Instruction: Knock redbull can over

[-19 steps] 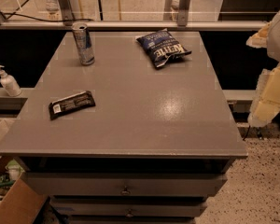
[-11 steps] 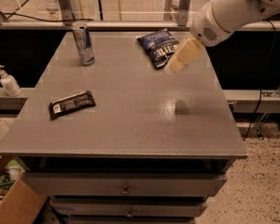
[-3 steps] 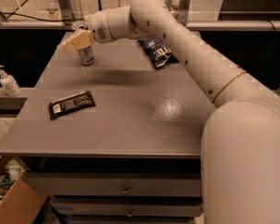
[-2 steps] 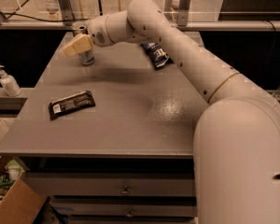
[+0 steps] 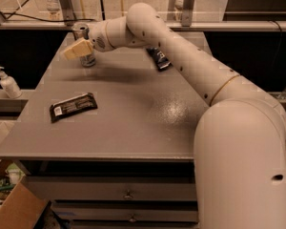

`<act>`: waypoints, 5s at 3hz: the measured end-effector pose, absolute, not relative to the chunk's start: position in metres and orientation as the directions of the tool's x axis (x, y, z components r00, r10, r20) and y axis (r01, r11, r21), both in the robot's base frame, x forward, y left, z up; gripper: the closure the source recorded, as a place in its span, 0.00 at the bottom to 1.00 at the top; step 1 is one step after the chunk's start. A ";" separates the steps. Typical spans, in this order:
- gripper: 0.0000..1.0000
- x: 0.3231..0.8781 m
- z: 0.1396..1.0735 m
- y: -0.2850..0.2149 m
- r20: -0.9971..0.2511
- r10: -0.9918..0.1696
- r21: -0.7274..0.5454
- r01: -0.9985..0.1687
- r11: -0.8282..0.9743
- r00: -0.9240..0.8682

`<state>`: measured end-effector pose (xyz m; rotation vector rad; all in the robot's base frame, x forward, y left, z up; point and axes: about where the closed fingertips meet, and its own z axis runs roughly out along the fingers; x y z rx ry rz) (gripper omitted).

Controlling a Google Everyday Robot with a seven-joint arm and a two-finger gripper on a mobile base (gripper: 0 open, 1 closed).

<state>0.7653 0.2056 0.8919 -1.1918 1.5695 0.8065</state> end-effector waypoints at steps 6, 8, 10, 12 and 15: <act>1.00 0.733 0.910 0.028 -0.892 -0.445 -0.137 -0.894 0.427 -0.076; 1.00 0.702 0.918 -0.034 -0.712 -0.701 -0.262 -0.911 0.319 -0.040; 1.00 0.661 0.907 -0.046 -0.575 -0.818 -0.215 -0.968 0.125 0.022; 0.83 0.631 0.882 0.008 -0.560 -0.821 -0.126 -0.991 -0.047 0.110; 0.12 0.613 0.860 0.049 -0.567 -0.810 -0.078 -0.988 -0.131 0.152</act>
Offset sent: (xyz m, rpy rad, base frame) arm 0.0025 -0.0196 -0.0003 0.0306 0.0277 -0.0775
